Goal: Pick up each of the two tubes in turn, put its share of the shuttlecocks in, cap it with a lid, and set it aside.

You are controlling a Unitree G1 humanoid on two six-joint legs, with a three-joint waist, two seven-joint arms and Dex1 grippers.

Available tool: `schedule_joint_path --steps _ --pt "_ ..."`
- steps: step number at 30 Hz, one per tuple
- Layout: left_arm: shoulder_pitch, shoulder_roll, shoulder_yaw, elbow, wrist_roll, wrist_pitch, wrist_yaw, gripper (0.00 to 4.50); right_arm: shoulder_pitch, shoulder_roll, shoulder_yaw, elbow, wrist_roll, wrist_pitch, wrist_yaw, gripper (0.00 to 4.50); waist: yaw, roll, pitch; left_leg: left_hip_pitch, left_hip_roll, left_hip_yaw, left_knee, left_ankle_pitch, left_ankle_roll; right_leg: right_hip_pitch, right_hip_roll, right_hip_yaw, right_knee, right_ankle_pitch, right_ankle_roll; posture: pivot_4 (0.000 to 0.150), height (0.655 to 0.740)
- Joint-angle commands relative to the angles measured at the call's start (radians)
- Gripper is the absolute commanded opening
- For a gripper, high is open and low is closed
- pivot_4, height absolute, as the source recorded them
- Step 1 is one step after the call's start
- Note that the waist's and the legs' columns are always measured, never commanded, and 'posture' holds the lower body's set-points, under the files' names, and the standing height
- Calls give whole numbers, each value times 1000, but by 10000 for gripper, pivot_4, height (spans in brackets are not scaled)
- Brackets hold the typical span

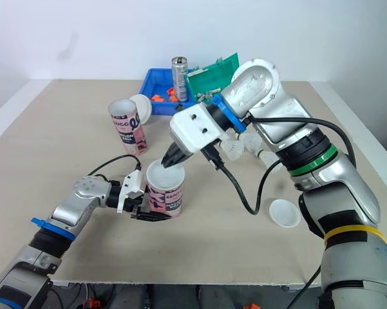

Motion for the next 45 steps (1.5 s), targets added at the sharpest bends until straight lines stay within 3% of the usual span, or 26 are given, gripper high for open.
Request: schedule_joint_path --steps 1,12,16,20,24,28,30,31,35,36,45 --pt "47 36 -42 78 83 23 9 30726 3 36 1 -31 -27 5 40 1014 0 0 0 0 0 0 0 0 0 0 0 0 0 0 0 1500 7038" --pt "47 43 -35 71 81 22 13 30726 39 110 125 55 -215 -129 40 1014 -2 -2 -2 2 1 0 0 0 0 1 2 -1 0 0 0 1500 7038" --pt "49 46 -32 66 80 23 17 30726 51 122 161 114 -299 -219 40 1014 -9 -5 -10 14 1 0 -1 -3 -3 5 1 0 0 -1 -2 1500 7038" --pt "51 48 -31 62 78 24 20 30726 33 141 102 115 -222 -165 40 1014 -19 -5 -12 21 1 -2 -1 -7 -7 11 0 0 -2 -1 -3 1500 7038" --pt "52 45 -32 55 77 28 26 30726 7 136 -60 99 -59 4 40 1014 -24 -5 -11 22 1 -2 -1 -7 -8 11 -3 0 -3 -1 -3 1500 7038" --pt "59 44 -28 48 80 20 36 30726 37 59 -230 52 56 191 0 12056 -21 -5 -9 15 0 -1 -1 -6 -5 6 -3 -1 -3 -1 -3 1500 7038" --pt "64 49 -26 42 79 21 35 30726 83 8 -295 -6 93 270 -24 21713 -15 -5 -10 6 0 -2 -1 -6 -6 4 -3 -2 -3 -2 -2 1500 7038" --pt "65 51 -26 40 78 21 34 30726 107 -15 -322 -37 106 304 -36 24536 -10 -5 -10 6 0 -2 -1 -7 -6 4 -3 -2 -3 -3 -2 1500 7038" --pt "62 59 -24 43 80 10 21 30726 233 -88 -431 -171 159 439 -107 43049 -6 -3 -9 5 0 -2 -1 -10 -4 2 -1 -1 -3 -6 -1 1500 7038" --pt "54 58 -23 46 81 5 19 30726 291 -111 -464 -209 168 473 -140 44713 -5 -4 -9 5 0 -2 -1 -10 -4 2 0 -1 -2 -6 -1 1500 7038" --pt "50 74 8 44 63 -57 8 30726 725 -154 -539 -442 114 562 -366 44713 -6 -4 -8 4 0 -2 0 -10 -5 1 1 1 -2 -5 1 1500 7038"
